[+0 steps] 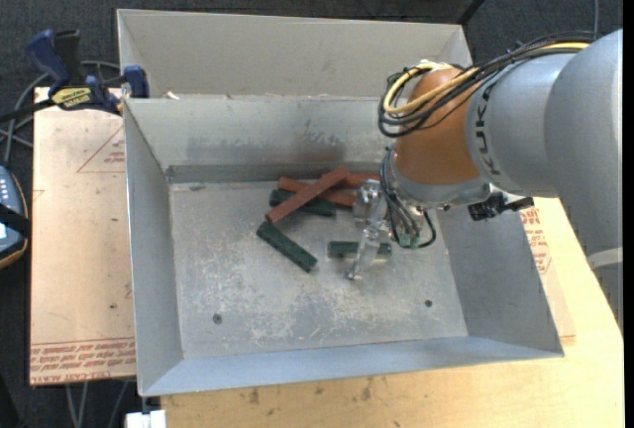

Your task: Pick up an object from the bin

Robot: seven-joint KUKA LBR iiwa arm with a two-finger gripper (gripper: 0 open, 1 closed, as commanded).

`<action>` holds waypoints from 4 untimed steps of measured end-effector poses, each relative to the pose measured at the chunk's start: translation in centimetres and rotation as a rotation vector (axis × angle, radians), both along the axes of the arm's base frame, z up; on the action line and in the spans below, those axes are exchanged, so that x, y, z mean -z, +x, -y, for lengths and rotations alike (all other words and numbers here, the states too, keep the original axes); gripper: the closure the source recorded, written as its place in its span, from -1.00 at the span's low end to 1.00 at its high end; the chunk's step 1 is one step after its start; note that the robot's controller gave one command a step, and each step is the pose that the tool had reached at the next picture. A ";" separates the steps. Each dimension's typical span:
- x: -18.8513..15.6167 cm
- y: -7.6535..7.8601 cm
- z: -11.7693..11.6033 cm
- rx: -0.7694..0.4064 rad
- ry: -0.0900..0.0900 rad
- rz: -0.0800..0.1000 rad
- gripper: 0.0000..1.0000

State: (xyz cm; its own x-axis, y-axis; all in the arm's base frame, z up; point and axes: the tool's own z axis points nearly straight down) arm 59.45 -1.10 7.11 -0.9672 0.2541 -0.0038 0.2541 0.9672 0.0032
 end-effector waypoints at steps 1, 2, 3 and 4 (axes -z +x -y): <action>-0.2 0.2 0.0 -0.002 -0.002 0.002 -1.00; -0.1 0.1 -0.1 -0.002 -0.001 -0.003 1.00; -2.9 0.2 -0.1 -0.004 -0.001 0.000 1.00; -3.7 0.3 -0.1 -0.006 -0.002 -0.001 1.00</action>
Offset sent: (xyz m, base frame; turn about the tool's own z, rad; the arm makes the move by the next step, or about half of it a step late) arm 0.0000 0.0000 0.0000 0.0000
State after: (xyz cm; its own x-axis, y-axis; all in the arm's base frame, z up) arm 59.71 -1.01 10.85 -0.9686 0.2486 -0.0028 0.2486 0.9686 0.0013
